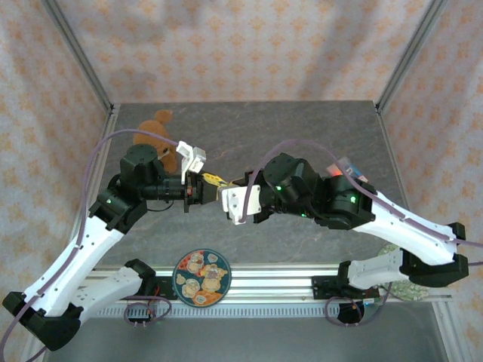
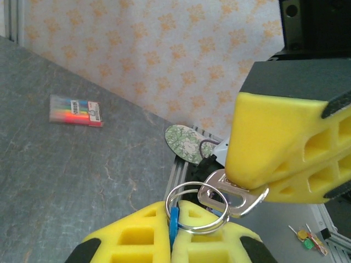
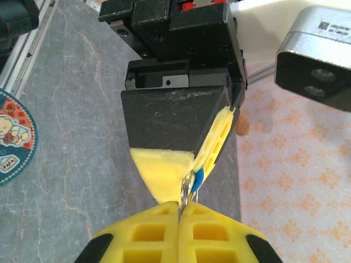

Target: Remove the keys from the keyring

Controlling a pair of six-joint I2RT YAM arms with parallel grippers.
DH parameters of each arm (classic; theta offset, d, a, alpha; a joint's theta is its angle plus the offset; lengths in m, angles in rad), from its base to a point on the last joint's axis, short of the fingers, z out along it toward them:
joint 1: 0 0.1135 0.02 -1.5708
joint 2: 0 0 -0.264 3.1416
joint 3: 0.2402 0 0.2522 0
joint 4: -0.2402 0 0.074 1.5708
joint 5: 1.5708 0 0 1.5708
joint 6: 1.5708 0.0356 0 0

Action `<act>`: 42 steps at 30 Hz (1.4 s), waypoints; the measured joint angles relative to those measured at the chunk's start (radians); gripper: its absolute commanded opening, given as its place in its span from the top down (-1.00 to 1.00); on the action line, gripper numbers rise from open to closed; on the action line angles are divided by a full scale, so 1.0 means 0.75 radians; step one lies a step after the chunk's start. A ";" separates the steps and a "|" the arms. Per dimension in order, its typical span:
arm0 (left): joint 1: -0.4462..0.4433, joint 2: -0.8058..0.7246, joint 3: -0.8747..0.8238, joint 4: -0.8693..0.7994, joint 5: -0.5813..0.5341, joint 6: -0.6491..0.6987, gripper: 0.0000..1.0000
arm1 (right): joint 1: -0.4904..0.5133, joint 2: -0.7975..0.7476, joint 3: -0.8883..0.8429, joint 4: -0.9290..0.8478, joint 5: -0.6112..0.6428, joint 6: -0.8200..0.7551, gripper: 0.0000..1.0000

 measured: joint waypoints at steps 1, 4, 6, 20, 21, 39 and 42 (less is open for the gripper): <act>0.004 0.000 0.000 -0.009 -0.004 -0.001 1.00 | 0.001 -0.001 -0.013 0.020 0.005 0.000 1.00; 0.012 -0.001 0.000 -0.032 -0.035 -0.004 1.00 | 0.001 0.000 -0.056 0.103 0.007 0.001 1.00; 0.015 -0.001 0.000 -0.041 -0.046 -0.005 1.00 | 0.001 0.002 -0.076 0.152 0.008 0.006 1.00; 0.048 -0.075 -0.026 -0.090 -0.238 -0.032 1.00 | 0.001 -0.002 -0.284 0.546 0.036 0.232 1.00; 0.048 -0.083 -0.034 -0.090 -0.257 -0.039 1.00 | 0.001 -0.008 -0.320 0.606 0.045 0.269 1.00; 0.045 -0.144 -0.170 0.269 -0.366 -0.204 1.00 | 0.002 -0.098 -0.812 1.573 0.175 0.730 1.00; 0.045 -0.152 -0.190 0.333 -0.400 -0.228 1.00 | 0.002 -0.068 -0.841 1.712 0.215 0.796 1.00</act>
